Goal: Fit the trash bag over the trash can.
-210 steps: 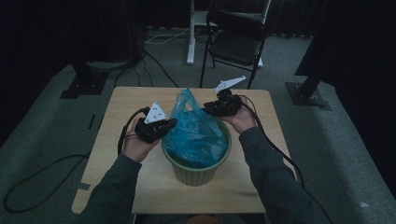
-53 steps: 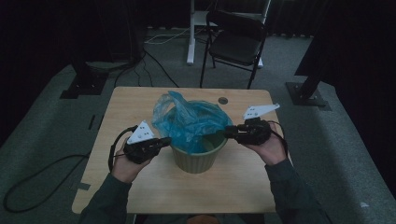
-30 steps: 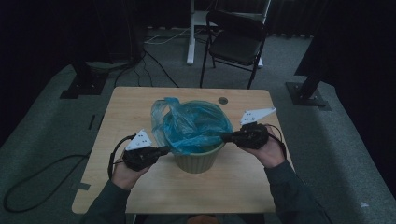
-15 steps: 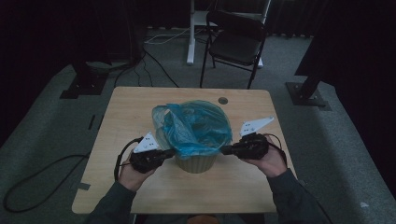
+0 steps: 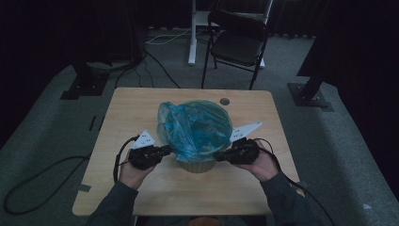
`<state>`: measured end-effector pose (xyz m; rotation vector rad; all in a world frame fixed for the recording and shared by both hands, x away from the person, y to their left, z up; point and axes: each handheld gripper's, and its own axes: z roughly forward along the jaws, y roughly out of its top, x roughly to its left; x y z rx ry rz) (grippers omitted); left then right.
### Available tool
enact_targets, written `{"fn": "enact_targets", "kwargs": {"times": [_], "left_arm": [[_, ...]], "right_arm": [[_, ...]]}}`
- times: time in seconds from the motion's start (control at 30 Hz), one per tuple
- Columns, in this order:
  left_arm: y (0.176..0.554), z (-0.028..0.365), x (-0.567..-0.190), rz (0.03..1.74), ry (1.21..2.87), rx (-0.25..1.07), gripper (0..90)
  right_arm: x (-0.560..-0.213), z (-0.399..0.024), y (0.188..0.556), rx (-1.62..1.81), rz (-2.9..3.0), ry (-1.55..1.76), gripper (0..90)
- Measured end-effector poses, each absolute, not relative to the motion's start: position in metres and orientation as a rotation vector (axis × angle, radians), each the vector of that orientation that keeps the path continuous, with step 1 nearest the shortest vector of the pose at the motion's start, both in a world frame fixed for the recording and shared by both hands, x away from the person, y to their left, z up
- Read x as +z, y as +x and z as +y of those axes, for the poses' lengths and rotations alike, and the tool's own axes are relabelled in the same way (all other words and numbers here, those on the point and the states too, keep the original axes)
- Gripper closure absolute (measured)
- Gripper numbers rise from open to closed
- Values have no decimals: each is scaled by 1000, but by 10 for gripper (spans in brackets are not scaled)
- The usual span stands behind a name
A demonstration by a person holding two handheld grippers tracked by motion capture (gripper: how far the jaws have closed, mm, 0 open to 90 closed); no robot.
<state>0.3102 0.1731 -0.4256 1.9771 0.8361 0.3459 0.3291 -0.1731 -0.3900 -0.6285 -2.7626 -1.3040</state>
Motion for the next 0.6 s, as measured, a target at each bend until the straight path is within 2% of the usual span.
{"fn": "enact_targets", "kwargs": {"times": [0.23, 0.47, 0.6], "left_arm": [[301, 190, -403, 839, 1910, 399, 697], [303, 191, -377, 805, 1849, 425, 623], [312, 179, -362, 747, 1815, 364, 546]], "right_arm": [[-387, -176, 329, -1319, -2761, -635, 900], [-388, -175, 331, -1319, -2751, -637, 900], [-389, -174, 332, -1319, -2751, -632, 900]]}}
